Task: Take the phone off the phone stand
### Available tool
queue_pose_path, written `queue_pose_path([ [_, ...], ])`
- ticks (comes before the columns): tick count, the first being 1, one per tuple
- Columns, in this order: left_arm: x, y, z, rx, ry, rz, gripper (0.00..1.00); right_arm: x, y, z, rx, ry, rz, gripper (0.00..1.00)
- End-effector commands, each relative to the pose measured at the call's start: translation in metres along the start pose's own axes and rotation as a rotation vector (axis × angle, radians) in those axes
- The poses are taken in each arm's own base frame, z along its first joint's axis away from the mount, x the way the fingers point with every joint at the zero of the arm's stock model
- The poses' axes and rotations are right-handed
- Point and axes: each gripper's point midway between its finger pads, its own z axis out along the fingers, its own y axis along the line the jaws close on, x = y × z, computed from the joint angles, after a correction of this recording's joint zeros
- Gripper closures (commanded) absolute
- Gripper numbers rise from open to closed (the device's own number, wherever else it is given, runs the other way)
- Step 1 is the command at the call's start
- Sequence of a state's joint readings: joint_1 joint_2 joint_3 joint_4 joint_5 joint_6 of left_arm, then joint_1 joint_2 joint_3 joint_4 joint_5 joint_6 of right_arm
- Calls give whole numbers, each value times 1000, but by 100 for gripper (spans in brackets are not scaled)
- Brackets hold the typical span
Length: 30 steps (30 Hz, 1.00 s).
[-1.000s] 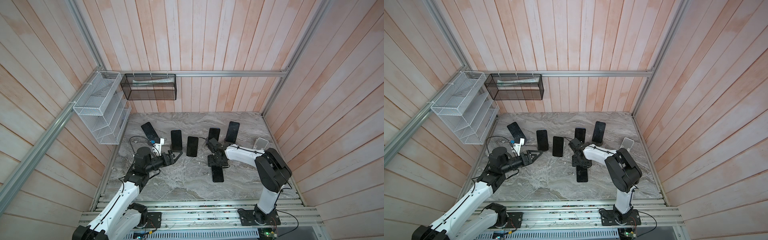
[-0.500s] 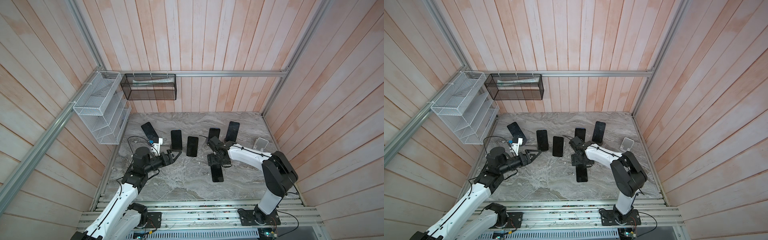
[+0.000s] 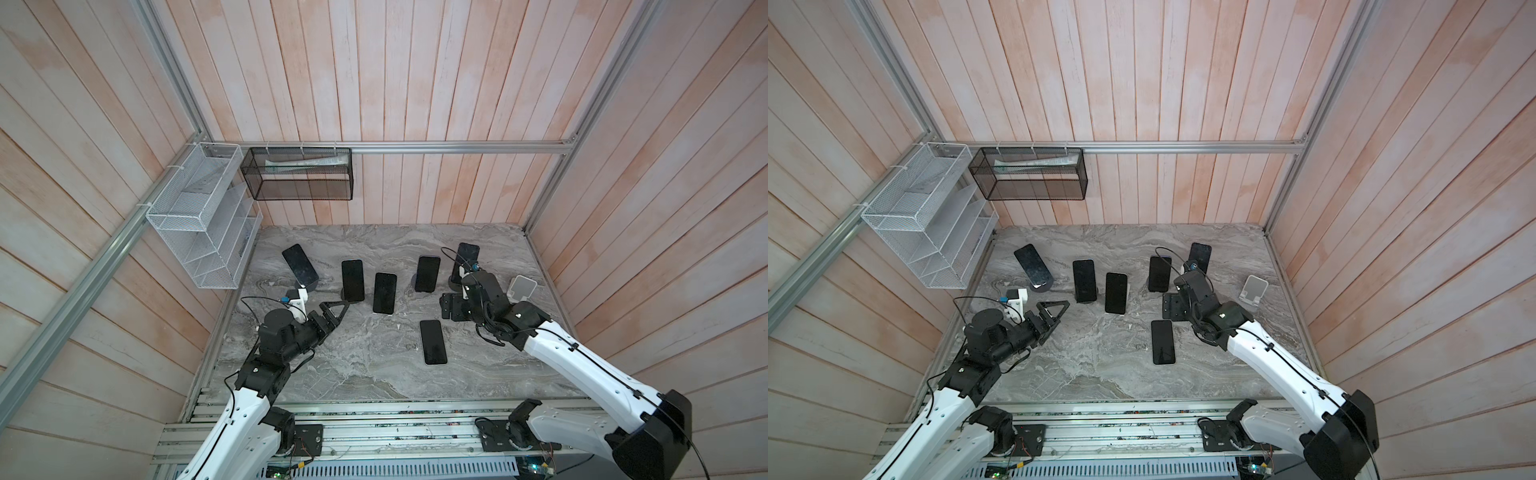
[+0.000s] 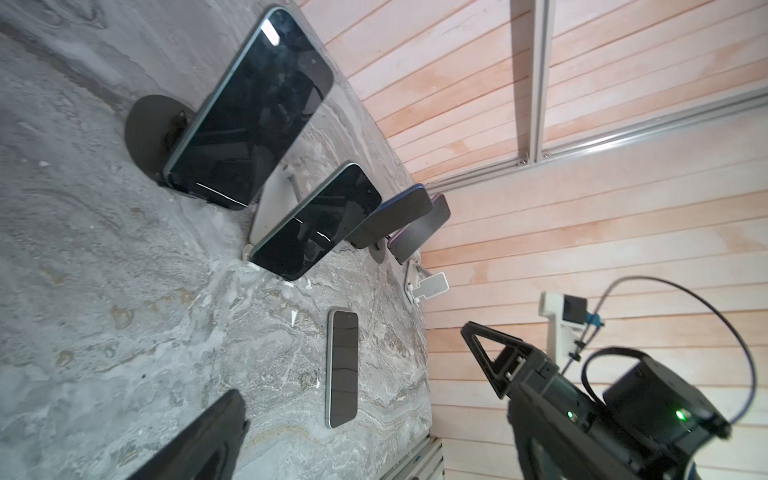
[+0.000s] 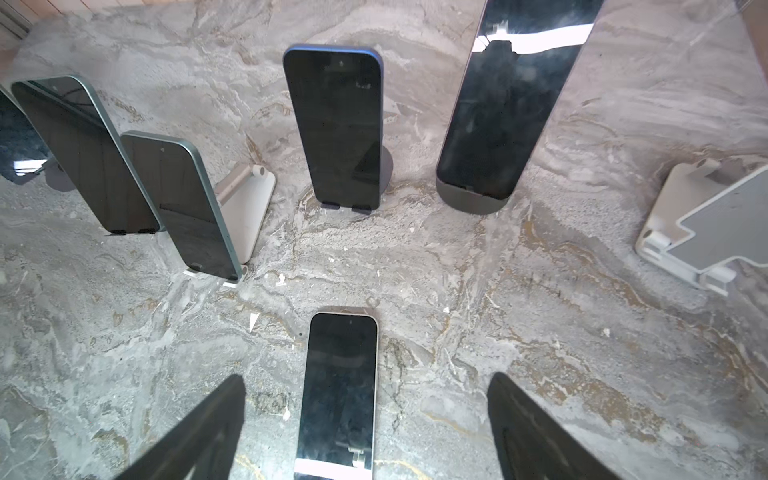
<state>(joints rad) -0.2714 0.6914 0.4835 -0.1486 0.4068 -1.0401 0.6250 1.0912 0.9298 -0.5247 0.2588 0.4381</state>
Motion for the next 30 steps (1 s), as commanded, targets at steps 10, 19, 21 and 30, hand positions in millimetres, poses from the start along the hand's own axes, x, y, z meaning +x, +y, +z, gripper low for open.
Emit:
queue_pose_path([
  [10,-79,-50,-21,-105,-284,197,0,-67,-29,-34,-48,-474,21,12],
  [19,-114,-38,-48,-63,-540,169,9,-56,-30,-22,-116,-406,62,25],
  [21,-113,-35,-54,-45,-575,158,9,-60,-36,-22,-161,-352,140,27],
  [30,-95,-38,-69,63,-579,143,7,-42,-91,-16,125,-141,318,22],
])
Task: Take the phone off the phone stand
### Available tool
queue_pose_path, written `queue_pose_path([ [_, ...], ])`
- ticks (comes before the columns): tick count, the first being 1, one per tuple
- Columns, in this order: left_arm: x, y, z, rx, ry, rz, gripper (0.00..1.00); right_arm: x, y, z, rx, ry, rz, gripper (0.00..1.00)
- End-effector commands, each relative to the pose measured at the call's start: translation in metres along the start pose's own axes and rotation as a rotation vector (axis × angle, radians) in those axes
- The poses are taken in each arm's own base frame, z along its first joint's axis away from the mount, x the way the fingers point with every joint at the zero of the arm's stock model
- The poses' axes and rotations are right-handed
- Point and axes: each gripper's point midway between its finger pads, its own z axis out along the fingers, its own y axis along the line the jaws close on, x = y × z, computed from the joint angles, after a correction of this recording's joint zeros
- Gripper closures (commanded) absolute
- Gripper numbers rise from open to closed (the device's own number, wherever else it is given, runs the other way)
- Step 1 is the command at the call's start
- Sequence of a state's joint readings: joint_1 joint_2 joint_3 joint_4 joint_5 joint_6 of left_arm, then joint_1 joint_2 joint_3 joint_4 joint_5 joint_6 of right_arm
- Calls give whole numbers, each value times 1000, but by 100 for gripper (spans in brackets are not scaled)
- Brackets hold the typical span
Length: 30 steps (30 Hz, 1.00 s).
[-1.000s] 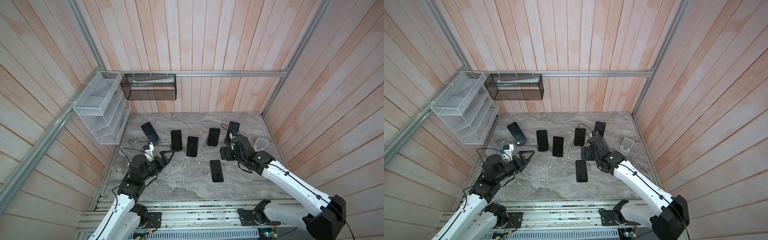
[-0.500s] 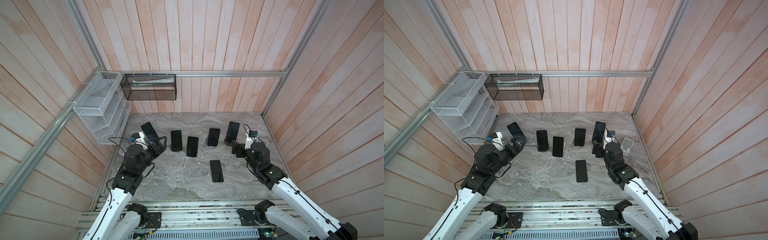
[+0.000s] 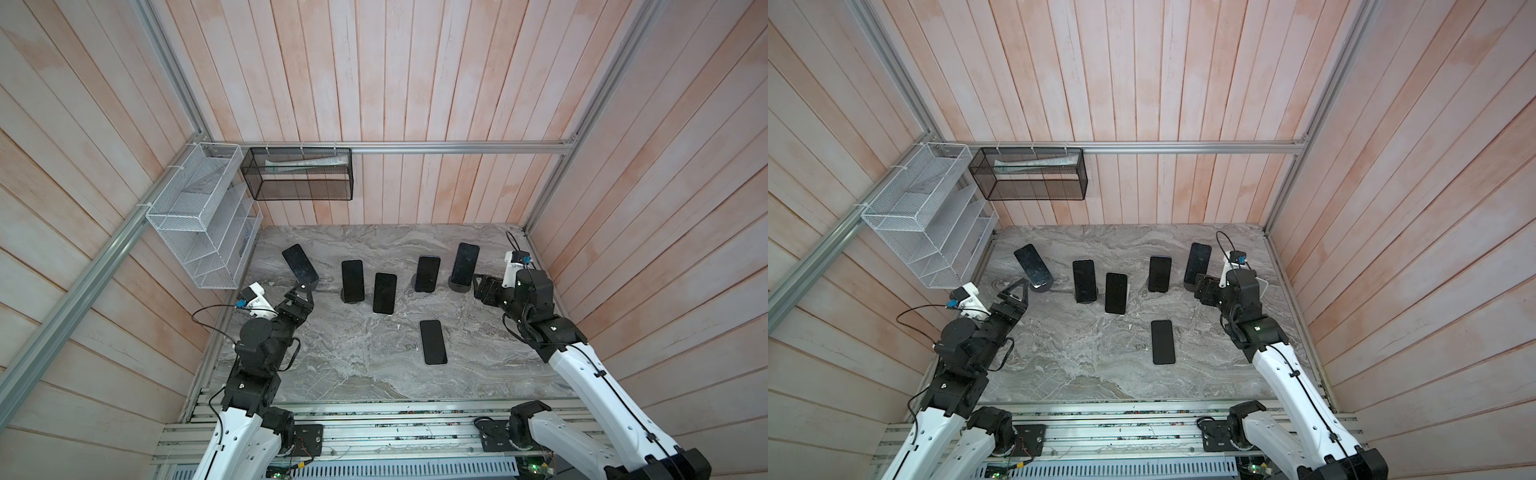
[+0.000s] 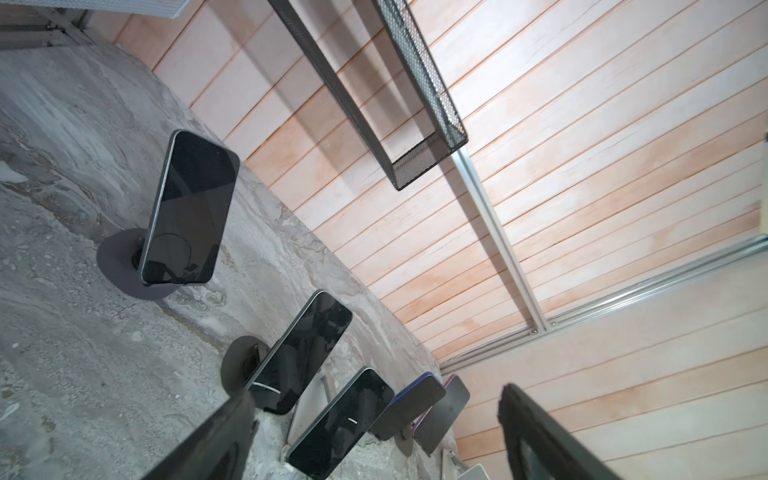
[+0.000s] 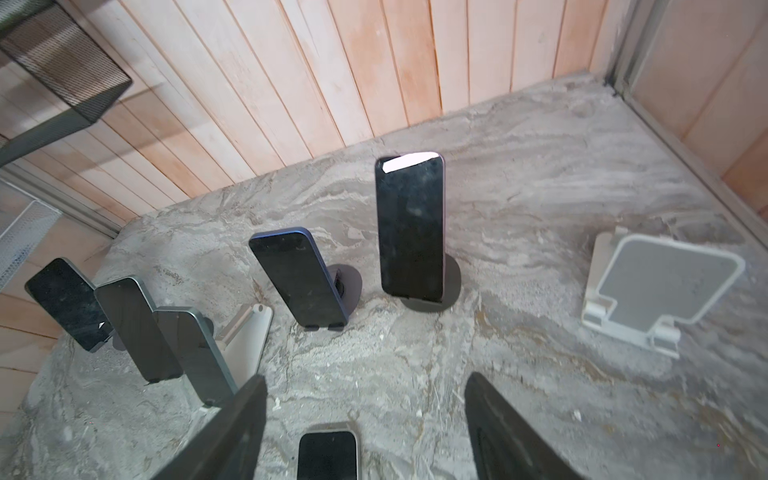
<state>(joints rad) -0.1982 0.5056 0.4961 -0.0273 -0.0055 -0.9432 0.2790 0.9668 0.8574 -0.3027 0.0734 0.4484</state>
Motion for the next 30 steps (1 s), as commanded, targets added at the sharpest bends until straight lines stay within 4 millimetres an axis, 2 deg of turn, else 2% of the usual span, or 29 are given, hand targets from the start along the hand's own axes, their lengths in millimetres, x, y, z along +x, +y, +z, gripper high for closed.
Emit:
queue_pose_path([
  [1,4,-7,0,50,22,-25,7,11,-28,-3,182,99,42,22],
  [4,27,-1,12,18,149,-49,7,-6,-30,3,235,104,4,19],
  [7,48,-6,28,25,288,-57,7,-18,-33,19,269,114,-13,16],
  [12,85,-7,45,13,530,-49,7,-39,-22,64,269,150,-82,4],
  [15,108,0,46,1,635,-75,7,-50,-17,89,241,170,-95,2],
  [17,116,-2,44,17,674,-75,7,-56,-16,103,245,174,-98,2],
  [24,126,-31,30,153,676,-75,7,-60,-21,146,283,192,-105,2],
  [30,130,-31,29,152,686,-60,7,-63,-21,168,293,192,-97,2],
])
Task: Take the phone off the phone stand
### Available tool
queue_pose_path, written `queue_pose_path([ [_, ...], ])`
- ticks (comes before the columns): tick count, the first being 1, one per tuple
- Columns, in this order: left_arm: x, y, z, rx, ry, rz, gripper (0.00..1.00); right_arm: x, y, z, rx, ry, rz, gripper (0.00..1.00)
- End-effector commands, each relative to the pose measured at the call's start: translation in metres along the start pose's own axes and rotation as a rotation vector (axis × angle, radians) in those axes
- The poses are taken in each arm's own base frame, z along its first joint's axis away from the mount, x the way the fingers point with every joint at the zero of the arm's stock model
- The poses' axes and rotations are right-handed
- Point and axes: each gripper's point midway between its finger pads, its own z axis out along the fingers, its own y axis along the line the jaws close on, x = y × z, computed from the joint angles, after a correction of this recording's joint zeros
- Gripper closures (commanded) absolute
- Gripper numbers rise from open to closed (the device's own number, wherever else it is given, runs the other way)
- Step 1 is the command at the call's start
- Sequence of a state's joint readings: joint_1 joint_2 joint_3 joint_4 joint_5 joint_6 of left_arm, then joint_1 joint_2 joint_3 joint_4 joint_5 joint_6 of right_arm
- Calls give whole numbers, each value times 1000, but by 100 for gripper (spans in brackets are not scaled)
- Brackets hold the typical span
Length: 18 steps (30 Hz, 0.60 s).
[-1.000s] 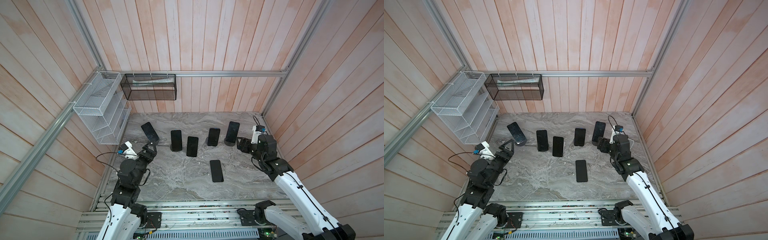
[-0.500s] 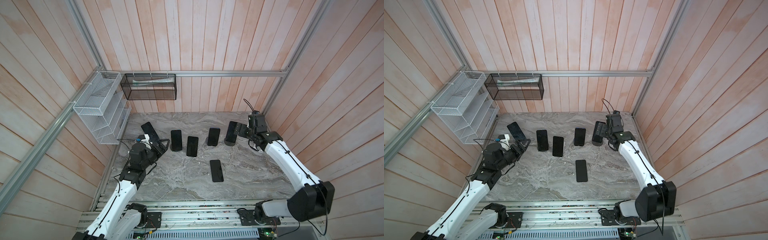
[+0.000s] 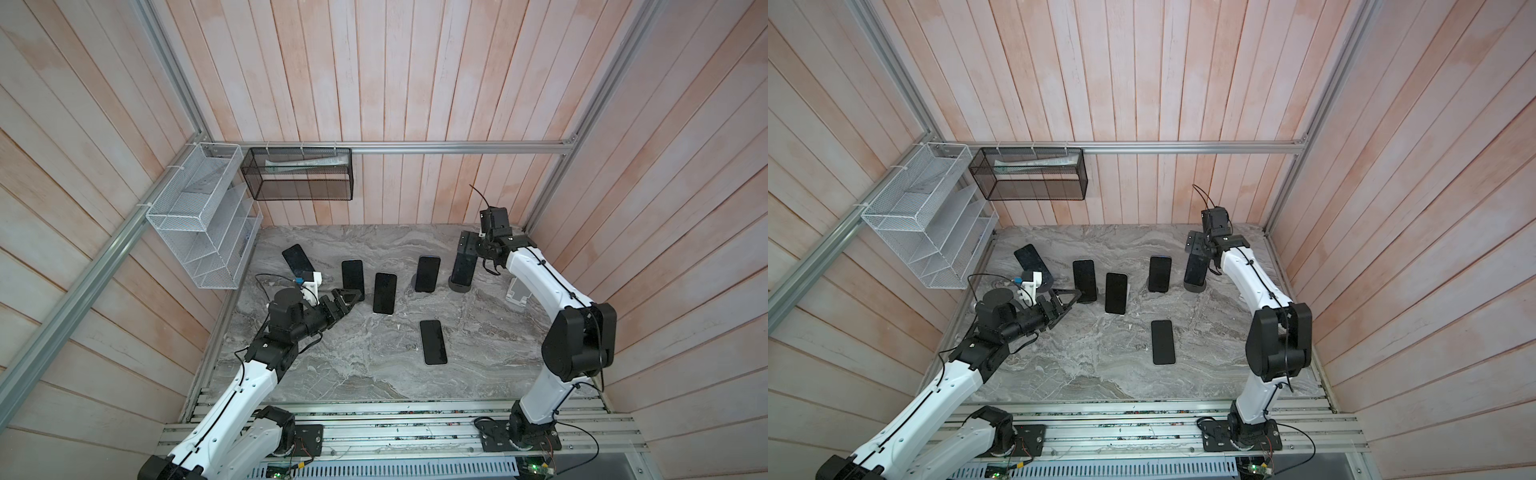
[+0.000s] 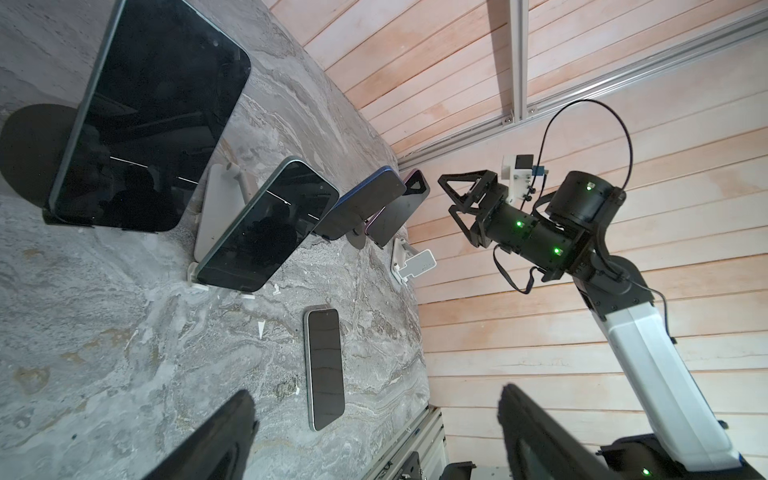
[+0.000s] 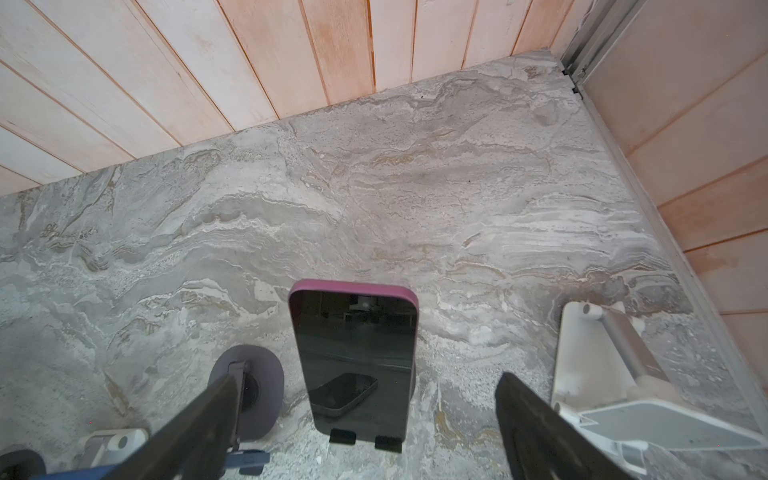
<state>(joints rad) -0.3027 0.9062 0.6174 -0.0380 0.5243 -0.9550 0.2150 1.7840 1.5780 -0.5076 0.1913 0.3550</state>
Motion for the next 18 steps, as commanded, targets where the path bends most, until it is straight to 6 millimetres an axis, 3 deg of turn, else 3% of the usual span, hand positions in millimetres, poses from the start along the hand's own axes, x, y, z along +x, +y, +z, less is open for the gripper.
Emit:
queue_pose_path([
  [1,3,-1,0,13,9,18,7,-12,0,6,18,-19,3,2],
  [18,5,3,4,0,26,13,7,1,6,50,37,31,4,5],
])
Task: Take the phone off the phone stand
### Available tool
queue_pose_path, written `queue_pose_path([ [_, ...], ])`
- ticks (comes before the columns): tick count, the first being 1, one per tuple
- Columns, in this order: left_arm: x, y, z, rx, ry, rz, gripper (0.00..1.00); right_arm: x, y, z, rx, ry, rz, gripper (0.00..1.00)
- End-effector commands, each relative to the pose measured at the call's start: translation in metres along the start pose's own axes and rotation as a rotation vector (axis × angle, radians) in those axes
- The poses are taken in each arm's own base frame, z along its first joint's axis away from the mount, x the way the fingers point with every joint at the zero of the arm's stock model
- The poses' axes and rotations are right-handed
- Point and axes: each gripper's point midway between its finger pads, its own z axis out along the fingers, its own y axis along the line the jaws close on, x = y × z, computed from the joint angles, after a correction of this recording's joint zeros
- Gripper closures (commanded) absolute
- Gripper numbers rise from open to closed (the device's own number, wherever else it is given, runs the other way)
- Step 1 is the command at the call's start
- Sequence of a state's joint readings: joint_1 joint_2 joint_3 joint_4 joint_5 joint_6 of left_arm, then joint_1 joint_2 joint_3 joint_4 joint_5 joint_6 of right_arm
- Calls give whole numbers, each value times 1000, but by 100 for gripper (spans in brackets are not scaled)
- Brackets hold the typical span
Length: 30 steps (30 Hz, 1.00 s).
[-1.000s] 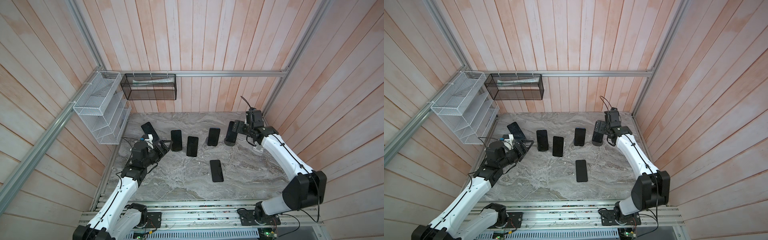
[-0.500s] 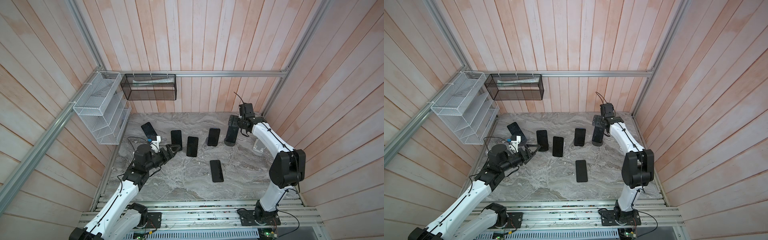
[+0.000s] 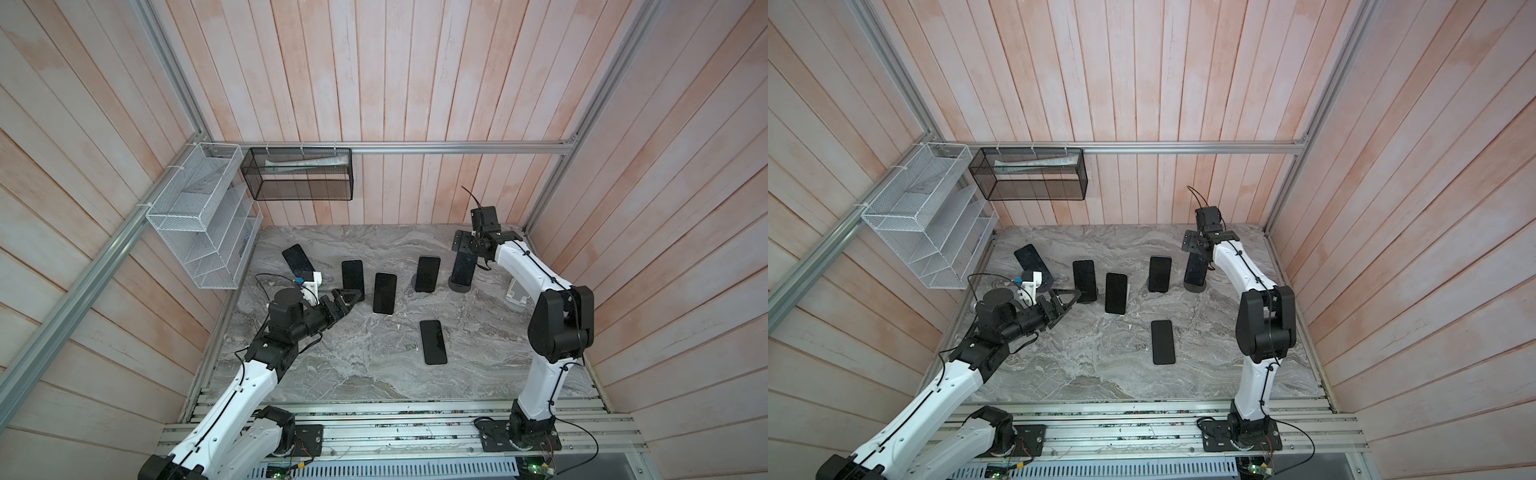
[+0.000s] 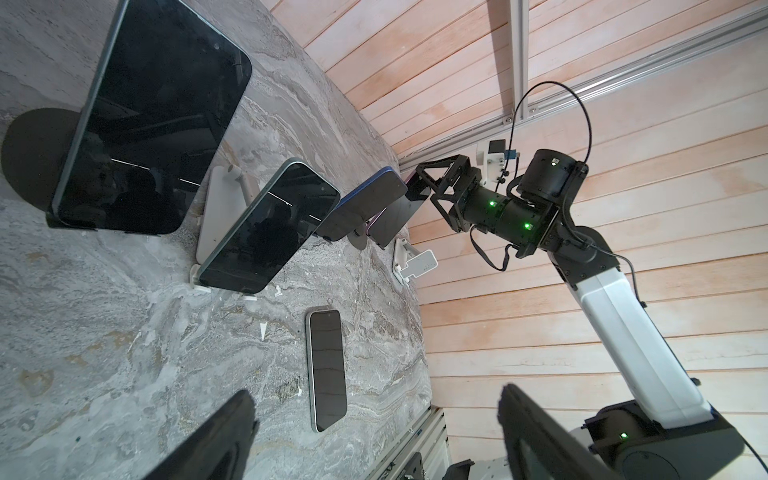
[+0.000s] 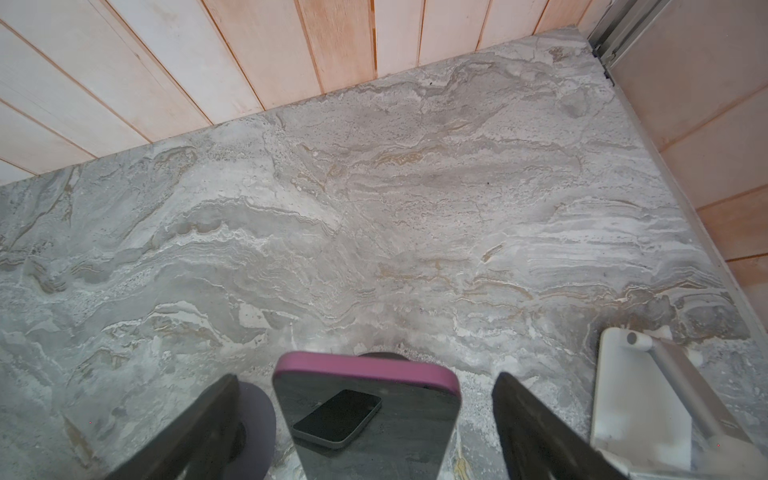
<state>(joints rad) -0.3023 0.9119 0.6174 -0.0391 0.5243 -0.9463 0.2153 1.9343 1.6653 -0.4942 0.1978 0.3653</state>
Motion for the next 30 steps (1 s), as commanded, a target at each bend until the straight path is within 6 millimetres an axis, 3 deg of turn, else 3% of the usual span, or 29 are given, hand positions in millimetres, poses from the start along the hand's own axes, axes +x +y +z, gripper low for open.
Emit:
queue_pose_path([
  [1,4,1,4,7,27,10,7,-5,0,6,15,-11,3,6],
  [30,7,6,6,-1,39,25,7,23,2,30,20,50,20,18],
])
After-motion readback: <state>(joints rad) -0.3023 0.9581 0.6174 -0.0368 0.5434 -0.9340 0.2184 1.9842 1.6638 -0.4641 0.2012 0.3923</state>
